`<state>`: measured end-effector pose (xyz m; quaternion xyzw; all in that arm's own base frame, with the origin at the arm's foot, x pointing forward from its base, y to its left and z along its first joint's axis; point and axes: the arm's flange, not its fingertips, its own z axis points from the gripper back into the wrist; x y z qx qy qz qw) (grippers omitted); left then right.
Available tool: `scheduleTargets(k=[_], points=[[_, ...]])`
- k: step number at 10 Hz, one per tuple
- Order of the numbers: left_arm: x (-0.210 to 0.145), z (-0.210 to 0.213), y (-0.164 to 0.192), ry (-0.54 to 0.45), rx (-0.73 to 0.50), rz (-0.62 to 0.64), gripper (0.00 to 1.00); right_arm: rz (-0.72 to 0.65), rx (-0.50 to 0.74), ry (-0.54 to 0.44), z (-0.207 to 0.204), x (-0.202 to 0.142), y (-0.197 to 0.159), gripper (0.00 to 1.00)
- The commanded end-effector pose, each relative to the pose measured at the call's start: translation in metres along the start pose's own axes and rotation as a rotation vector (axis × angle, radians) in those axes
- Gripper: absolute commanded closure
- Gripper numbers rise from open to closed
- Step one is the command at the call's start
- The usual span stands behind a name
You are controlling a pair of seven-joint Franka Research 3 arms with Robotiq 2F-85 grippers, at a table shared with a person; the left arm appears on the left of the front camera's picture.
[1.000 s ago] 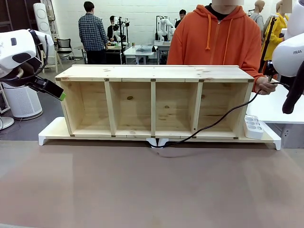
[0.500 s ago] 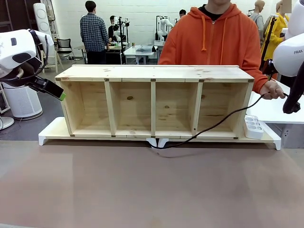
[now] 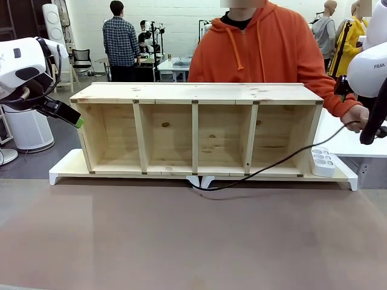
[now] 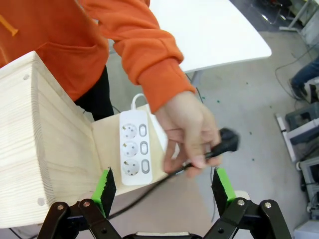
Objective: Perform cable management.
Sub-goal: Release the Power Cable when the human grasps it.
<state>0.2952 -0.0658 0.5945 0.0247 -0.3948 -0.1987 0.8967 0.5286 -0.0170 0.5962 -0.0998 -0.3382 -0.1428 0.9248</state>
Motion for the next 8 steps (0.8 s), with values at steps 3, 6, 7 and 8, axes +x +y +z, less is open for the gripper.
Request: scheduleTargets(k=[3,6,7,8], points=[[0.0005,-0.0004,0.0003,-0.005,0.002,0.001,0.00,0.001,-0.001,0.004,-0.0004,-0.0009,0.0018,0.00],[0.0005,-0.0004,0.0003,-0.005,0.002,0.001,0.00,0.001,-0.001,0.004,-0.0004,-0.0009,0.0018,0.00],[0.0005,-0.0004,0.0003,-0.005,0.002,0.001,0.00,0.001,-0.001,0.004,-0.0004,-0.0009,0.0018,0.00],[0.0005,-0.0004,0.0003,-0.005,0.002,0.001,0.00,0.001,-0.001,0.004,-0.0004,-0.0009,0.0018,0.00]])
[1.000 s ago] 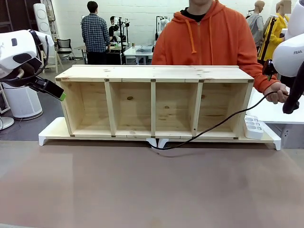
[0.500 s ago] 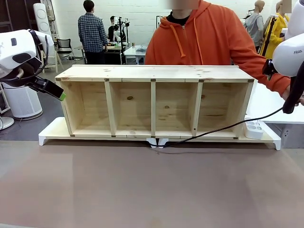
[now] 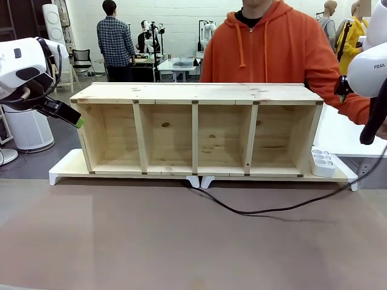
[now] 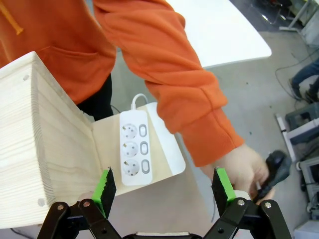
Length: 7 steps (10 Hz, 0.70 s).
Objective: Perform cable management.
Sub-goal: Release the Power Cable when the human grasps it.
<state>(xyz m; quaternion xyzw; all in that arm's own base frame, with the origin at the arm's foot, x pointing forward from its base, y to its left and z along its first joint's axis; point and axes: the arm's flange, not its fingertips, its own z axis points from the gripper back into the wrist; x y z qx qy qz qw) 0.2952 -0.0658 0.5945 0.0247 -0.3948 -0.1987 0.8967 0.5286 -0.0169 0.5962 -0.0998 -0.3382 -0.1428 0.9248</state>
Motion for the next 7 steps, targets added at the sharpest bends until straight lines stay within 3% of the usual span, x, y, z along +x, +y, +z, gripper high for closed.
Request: scheduleTargets(k=[1,7], points=[[0.0005,-0.0004,0.0003,-0.005,0.002,0.001,0.00,0.001,-0.001,0.004,-0.0004,-0.0009,0.0018,0.00],[0.0005,-0.0004,0.0003,-0.005,0.002,0.001,0.00,0.001,-0.001,0.004,-0.0004,-0.0009,0.0018,0.00]])
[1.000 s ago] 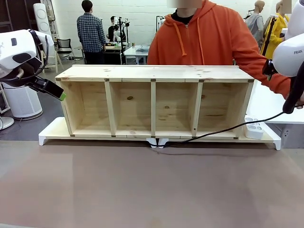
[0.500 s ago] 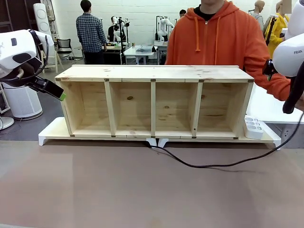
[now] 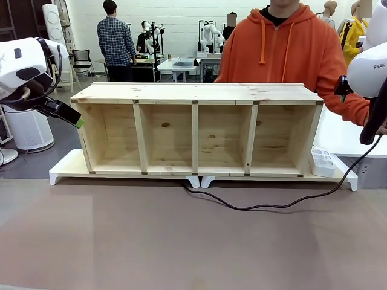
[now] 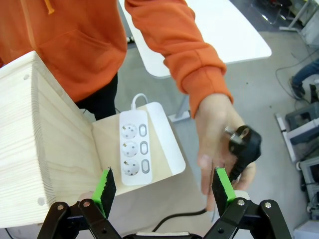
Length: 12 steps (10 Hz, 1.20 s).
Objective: Perform cable management.
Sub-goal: Release the Power Cable when the human grasps it.
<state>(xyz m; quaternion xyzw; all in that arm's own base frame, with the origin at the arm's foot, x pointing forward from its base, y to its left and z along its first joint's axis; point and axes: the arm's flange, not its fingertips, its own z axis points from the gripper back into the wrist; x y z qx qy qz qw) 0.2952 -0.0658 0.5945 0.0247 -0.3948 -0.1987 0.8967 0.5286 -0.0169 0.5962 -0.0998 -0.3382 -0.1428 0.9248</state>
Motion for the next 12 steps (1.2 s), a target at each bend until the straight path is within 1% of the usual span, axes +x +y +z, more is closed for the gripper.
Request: scheduleTargets(k=[1,12], points=[[0.0005,-0.0004,0.0003,-0.005,0.002,0.001,0.00,0.001,-0.001,0.004,-0.0004,-0.0009,0.0018,0.00],[0.0005,-0.0004,0.0003,-0.005,0.002,0.001,0.00,0.001,-0.001,0.004,-0.0004,-0.0009,0.0018,0.00]])
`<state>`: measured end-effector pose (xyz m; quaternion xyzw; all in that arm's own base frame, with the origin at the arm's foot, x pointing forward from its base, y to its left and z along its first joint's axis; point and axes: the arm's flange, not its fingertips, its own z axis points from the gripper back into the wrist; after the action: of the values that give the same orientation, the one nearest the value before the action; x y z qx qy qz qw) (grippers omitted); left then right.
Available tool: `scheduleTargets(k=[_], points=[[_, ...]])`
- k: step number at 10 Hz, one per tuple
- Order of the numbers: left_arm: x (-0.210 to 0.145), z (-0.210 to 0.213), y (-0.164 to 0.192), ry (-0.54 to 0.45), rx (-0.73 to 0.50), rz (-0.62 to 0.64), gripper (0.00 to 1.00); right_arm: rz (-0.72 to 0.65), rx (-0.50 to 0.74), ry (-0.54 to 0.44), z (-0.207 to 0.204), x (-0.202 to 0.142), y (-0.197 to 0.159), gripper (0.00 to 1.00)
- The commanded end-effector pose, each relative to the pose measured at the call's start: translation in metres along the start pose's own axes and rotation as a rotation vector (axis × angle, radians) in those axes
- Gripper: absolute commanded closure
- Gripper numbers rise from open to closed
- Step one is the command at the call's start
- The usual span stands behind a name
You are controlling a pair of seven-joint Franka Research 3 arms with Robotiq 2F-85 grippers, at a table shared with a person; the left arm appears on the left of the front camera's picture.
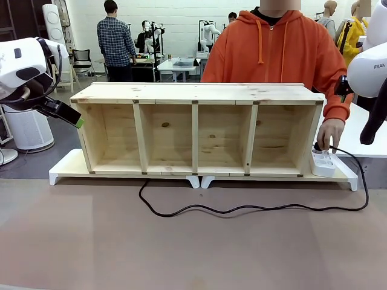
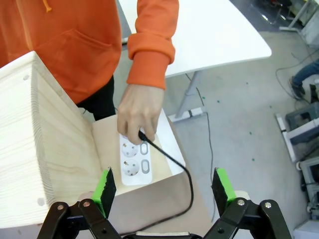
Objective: Perform cable management.
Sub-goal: Release the Power Cable when the human grasps it.
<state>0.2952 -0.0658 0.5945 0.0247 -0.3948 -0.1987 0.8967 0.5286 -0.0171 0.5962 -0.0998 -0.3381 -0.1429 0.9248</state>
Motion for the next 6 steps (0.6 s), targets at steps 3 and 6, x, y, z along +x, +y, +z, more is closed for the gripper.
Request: scheduleTargets(k=[3,6], points=[[0.0005,-0.0004,0.0003,-0.005,0.002,0.001,0.00,0.001,-0.001,0.004,-0.0003,-0.0009,0.0019,0.00],[0.0005,-0.0004,0.0003,-0.005,0.002,0.001,0.00,0.001,-0.001,0.004,-0.0003,-0.0009,0.0019,0.00]])
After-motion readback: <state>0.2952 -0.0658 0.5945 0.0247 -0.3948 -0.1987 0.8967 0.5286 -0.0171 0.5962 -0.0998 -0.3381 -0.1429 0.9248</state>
